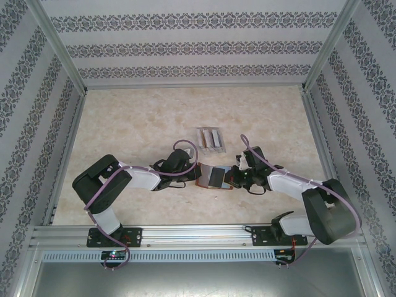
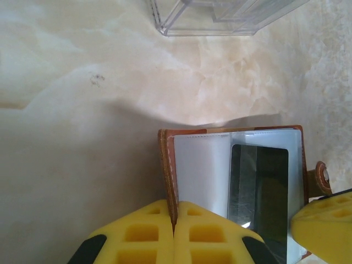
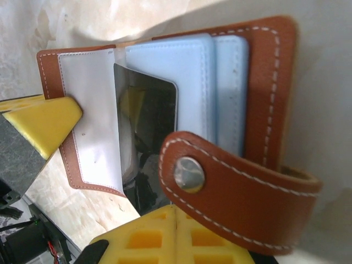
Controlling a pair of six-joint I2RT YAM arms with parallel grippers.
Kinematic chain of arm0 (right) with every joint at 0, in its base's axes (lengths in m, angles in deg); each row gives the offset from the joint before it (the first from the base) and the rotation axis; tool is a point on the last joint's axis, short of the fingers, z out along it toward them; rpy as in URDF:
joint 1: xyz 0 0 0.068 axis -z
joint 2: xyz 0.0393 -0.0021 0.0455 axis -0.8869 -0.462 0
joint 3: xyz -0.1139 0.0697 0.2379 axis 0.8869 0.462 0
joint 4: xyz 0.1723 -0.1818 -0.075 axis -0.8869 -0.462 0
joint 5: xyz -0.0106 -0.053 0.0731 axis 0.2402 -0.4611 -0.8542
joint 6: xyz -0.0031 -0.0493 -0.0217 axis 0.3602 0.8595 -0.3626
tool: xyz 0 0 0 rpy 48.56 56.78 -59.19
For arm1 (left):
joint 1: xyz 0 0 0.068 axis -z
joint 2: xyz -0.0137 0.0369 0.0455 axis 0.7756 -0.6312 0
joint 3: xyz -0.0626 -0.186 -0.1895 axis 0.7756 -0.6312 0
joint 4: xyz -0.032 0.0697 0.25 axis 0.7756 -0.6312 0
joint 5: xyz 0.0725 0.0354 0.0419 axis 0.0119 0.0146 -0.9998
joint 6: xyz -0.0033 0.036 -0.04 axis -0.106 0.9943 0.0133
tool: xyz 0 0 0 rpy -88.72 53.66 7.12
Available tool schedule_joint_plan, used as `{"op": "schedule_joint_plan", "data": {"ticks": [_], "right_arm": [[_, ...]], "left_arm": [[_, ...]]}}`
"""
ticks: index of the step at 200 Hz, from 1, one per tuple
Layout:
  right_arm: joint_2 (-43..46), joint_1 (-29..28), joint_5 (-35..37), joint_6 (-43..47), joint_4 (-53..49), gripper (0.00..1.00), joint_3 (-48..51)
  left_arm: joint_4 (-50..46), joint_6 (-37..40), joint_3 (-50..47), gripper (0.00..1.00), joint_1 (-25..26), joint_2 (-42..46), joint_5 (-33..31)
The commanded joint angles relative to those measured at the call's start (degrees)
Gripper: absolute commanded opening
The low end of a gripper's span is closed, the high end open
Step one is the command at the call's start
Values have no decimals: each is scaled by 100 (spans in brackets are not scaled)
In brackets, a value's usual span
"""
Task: Put the credit cards into the card holder
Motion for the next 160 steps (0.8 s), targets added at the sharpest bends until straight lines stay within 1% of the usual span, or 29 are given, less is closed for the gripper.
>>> {"op": "schedule_joint_plan", "data": {"ticks": [1, 22, 38, 40, 45, 51, 72, 93, 124, 145, 160], "right_arm": [[118, 119, -56, 334, -536, 0, -176], [-63, 187, -211, 502, -761, 0, -373], [-212, 187, -369, 464, -634, 0, -448], [-223, 187, -384, 450, -616, 2, -458], [-242, 187, -423, 398, -530, 12, -461], [-249, 179, -473, 320, -414, 18, -446], [-145, 146, -396, 67, -238, 26, -425], [-153, 142, -181, 73, -417, 33, -510], [-367, 101, -88, -81, -256, 35, -494], [-516, 9, -63, -178, -175, 32, -571], [-558, -91, 104, -211, -180, 32, -621]], "left_arm": [[-344, 56, 44, 0, -46, 6, -109], [-361, 81, 60, 0, -46, 14, -122], [-363, 78, 56, 0, -45, 17, -94], [-353, 75, 50, 0, -46, 20, -90], [-344, 74, 51, 0, -46, 15, -88], [-338, 74, 48, 0, -51, 23, -88], [-374, 95, 54, 0, -46, 50, -123], [-335, 71, 44, 0, -46, 43, -88], [-324, 47, 50, 0, -46, 8, -35], [-345, 55, 63, 0, -46, 15, -60], [-347, 47, 55, 0, -46, 23, -33]]}}
